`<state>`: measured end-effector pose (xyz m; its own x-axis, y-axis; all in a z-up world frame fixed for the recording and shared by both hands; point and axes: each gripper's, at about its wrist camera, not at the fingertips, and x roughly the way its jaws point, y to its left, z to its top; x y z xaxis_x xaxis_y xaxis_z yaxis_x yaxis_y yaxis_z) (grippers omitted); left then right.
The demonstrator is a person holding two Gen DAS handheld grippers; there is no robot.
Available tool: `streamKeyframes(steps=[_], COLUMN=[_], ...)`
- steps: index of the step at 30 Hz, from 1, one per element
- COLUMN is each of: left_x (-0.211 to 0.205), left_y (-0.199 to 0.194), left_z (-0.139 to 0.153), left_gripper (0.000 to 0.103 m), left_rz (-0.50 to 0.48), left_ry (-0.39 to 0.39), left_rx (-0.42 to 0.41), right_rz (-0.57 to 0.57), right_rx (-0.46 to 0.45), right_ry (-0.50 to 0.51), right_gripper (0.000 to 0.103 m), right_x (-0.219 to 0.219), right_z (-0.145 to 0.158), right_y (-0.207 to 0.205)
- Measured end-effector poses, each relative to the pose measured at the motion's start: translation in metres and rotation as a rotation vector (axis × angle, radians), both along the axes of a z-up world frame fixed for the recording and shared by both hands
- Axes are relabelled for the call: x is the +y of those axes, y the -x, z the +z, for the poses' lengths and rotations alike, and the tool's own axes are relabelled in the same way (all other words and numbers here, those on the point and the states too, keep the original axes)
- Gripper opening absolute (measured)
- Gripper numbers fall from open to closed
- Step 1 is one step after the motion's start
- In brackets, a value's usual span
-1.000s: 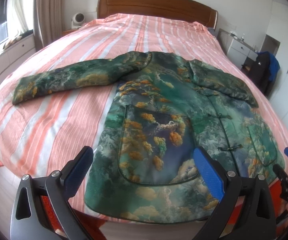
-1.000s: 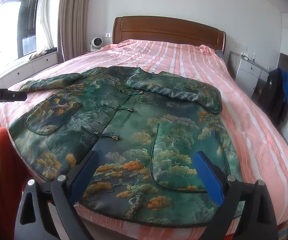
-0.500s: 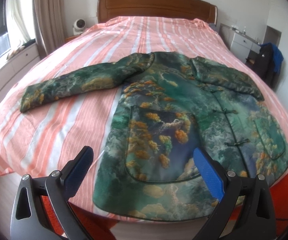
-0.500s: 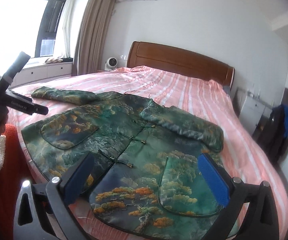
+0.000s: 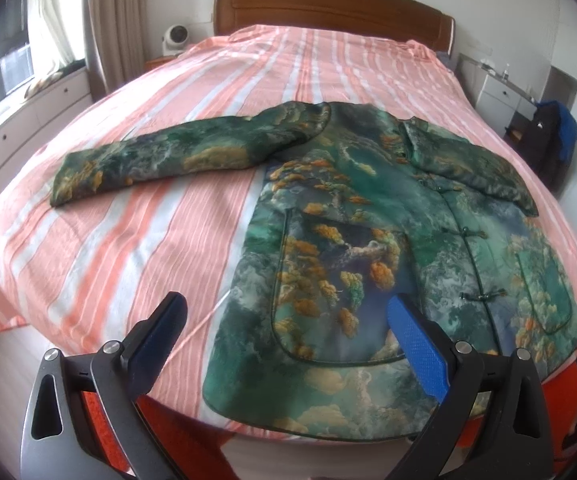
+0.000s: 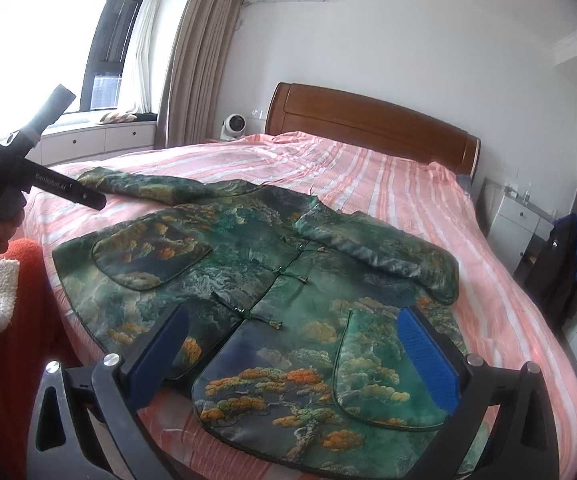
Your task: Fold large clothes
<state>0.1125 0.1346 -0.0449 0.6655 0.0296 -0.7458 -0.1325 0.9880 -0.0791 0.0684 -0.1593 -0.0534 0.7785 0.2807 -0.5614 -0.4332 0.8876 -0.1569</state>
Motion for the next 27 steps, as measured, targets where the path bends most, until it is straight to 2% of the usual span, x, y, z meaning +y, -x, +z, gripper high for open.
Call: streamKeyframes(steps=[12,17,19,21,24,26,27], left_x=[-0.002,0.006,0.025,0.054,0.122,0.172,0.197], left_y=[-0.001,-0.012,-0.022,-0.030,-0.046,-0.061,-0.071], left_z=[-0.006,-0.013,-0.013,-0.009,-0.001,-0.009,-0.018], left_gripper=[0.101,0.101,0.101,0.101,0.101,0.101,0.101], left_rz=[-0.013,-0.029,-0.009,0.047,0.211,0.318,0.370], left_ry=[-0.039,-0.033,0.013,0.080,0.244,0.393,0.471], left_rx=[0.015,0.061,0.090,0.075,0.009,-0.020,-0.009], right_rz=[0.048,0.065,0.066,0.063,0.051,0.041,0.037], right_rx=[0.040,0.048,0.045,0.041,0.045,0.057,0.064], right_ry=[-0.008,-0.004,-0.002,-0.005,-0.011,-0.018,-0.019], right_gripper=[0.103,0.103,0.103,0.103,0.103,0.103,0.103], right_x=[0.013,0.018,0.017,0.015,0.011,0.009,0.009], right_z=[-0.008,-0.011,-0.010,-0.009,-0.008,-0.009,-0.010], right_y=[0.005,0.006,0.007,0.008,0.006,0.003,0.002])
